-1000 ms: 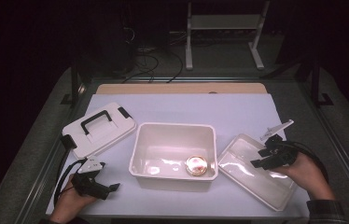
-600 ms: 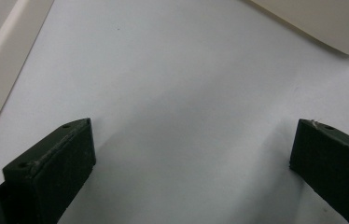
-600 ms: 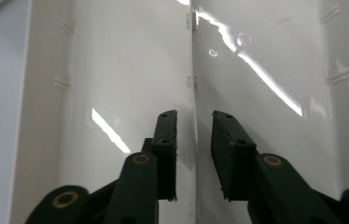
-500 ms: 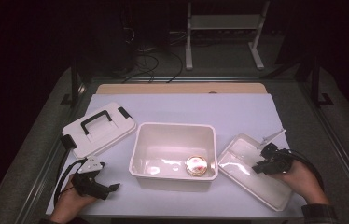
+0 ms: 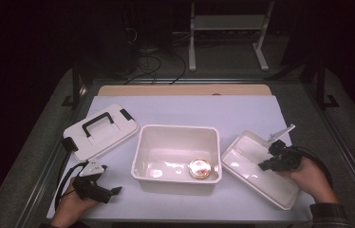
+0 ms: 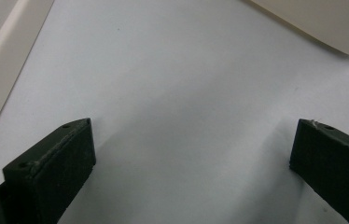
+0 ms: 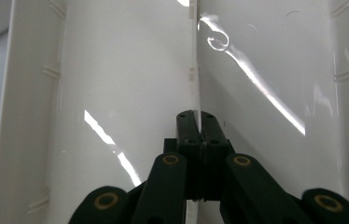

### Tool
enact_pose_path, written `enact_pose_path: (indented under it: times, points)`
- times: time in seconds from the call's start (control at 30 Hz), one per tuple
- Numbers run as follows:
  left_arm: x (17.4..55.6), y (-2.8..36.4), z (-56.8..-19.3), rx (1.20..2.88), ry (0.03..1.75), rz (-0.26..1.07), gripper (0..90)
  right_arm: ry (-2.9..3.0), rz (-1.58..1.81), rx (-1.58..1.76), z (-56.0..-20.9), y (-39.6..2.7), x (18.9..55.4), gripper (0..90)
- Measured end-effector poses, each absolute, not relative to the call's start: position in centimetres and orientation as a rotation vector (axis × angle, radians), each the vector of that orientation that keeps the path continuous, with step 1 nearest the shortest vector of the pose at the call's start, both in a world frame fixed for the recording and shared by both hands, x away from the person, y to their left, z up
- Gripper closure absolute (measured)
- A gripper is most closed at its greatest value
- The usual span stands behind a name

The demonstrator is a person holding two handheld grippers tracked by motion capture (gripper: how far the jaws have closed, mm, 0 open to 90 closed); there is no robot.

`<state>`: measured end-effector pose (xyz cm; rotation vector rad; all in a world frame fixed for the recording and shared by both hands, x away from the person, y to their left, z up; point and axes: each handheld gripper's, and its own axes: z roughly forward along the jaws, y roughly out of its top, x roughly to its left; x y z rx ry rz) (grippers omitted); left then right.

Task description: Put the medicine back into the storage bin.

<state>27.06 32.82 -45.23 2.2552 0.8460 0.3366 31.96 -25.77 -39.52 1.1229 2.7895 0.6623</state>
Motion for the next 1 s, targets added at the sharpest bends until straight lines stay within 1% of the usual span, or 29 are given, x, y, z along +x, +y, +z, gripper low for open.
enact_pose_path:
  times: [0.47,0.57,0.6,0.63,1.0]
  points:
    - [27.1,32.8,-45.2,2.256,0.846,0.335,0.0,2.781,0.702,1.021,-32.8,-25.5,33.4,89.1]
    - [27.1,32.8,-45.2,2.254,0.847,0.335,0.0,2.777,0.706,1.01,-32.1,-25.6,33.5,89.1]
    - [27.1,32.8,-45.2,2.254,0.847,0.336,0.0,2.775,0.725,1.002,-30.9,-25.7,33.6,89.1]
    - [27.1,32.8,-45.2,2.254,0.847,0.335,0.0,2.772,0.733,0.995,-30.5,-25.7,33.6,89.1]
    - [27.1,32.8,-45.2,2.256,0.846,0.335,0.0,2.794,0.764,0.892,-27.5,-23.9,34.0,89.2]
